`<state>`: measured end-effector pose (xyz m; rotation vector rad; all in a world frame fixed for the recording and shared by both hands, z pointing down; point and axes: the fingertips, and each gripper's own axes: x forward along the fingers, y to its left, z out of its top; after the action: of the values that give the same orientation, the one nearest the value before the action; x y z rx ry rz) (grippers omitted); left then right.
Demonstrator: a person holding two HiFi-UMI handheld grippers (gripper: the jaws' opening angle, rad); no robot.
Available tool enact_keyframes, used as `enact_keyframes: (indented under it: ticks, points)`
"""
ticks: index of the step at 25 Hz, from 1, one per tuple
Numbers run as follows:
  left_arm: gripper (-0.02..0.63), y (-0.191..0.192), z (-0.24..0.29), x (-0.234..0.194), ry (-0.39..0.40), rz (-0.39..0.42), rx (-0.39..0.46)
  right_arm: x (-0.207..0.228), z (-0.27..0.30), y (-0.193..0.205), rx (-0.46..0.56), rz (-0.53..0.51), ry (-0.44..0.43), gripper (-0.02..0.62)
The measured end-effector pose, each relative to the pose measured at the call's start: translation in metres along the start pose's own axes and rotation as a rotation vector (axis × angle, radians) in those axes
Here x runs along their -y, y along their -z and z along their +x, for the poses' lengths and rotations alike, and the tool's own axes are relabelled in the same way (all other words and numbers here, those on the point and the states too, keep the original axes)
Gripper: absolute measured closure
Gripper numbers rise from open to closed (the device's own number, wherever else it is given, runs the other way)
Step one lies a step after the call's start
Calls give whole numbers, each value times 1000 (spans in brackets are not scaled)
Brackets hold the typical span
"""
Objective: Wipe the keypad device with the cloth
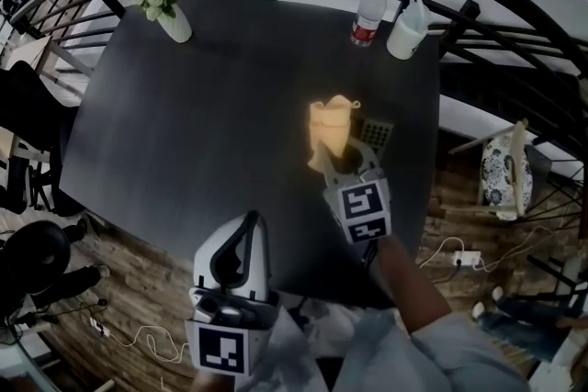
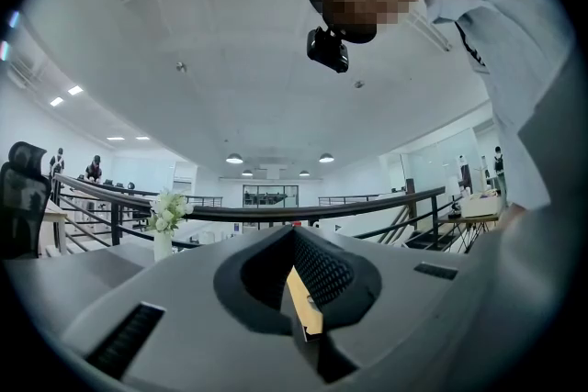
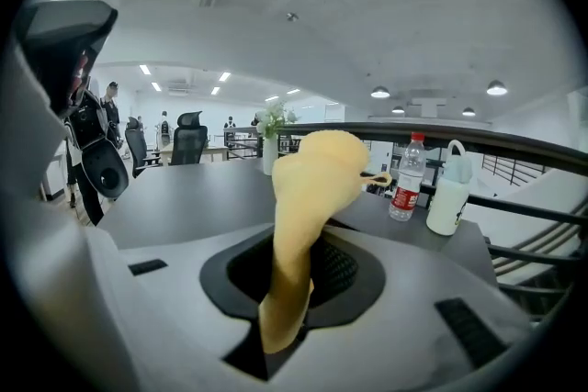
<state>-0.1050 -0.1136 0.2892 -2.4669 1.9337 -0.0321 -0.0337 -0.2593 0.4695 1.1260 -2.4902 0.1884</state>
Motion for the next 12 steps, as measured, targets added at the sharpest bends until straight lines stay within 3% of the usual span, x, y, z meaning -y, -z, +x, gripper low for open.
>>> enact_keyframes:
  ticks: [12]
  points:
    - [594,0,4,1,25,-19,7,43,-12,24,-67,63,130,525]
